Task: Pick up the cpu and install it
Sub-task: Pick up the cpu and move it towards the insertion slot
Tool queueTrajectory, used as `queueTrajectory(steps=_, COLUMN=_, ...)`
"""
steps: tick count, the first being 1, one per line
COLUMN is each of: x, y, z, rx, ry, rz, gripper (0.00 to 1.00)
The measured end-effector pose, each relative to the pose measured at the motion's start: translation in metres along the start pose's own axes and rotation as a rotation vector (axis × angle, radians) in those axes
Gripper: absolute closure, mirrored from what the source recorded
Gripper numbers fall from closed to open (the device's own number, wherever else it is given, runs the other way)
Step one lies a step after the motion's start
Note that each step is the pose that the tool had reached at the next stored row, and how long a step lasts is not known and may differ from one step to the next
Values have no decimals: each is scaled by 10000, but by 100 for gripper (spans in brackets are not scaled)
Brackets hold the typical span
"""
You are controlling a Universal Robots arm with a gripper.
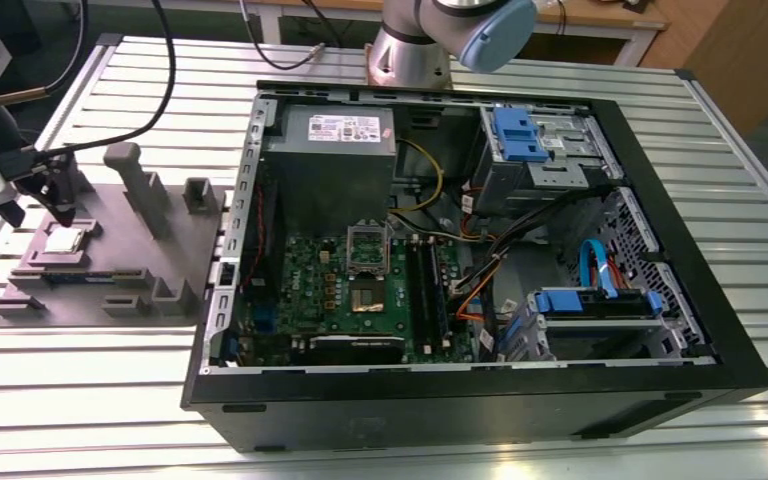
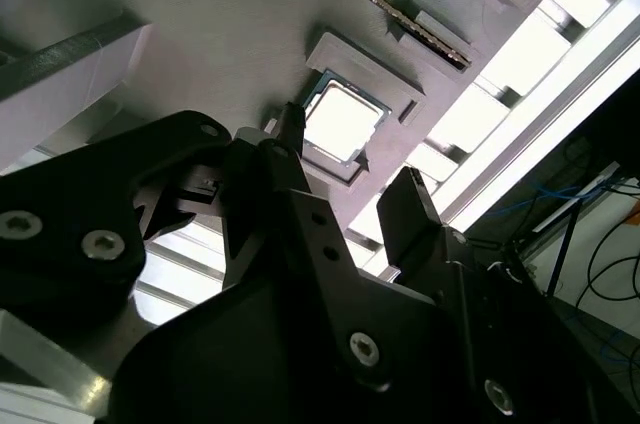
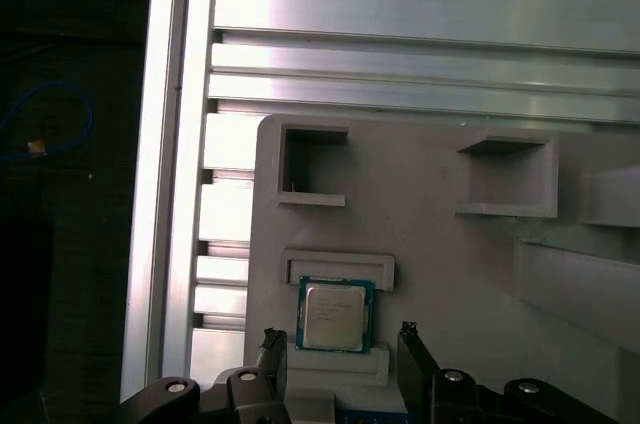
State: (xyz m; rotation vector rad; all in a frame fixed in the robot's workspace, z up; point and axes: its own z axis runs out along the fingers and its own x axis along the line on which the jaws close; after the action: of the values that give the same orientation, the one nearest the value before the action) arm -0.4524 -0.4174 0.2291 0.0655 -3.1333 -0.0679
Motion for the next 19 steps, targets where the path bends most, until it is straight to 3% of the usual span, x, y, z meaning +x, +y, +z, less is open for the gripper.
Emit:
queueTrajectory(steps=3, x=0, y=0, z=0, rx=0, ry=0, rz=0, gripper=43)
queueTrajectory(steps=4, x=0, y=0, z=0, rx=0, ry=0, rz=0, gripper=36)
queueTrajectory(steps=14, x=0, y=0, z=5, rx=-1, ry=-2, rz=0, gripper=36)
queueTrajectory(steps=19, x=0, y=-2, z=55, rx=-1, ry=0, rz=0, gripper=36)
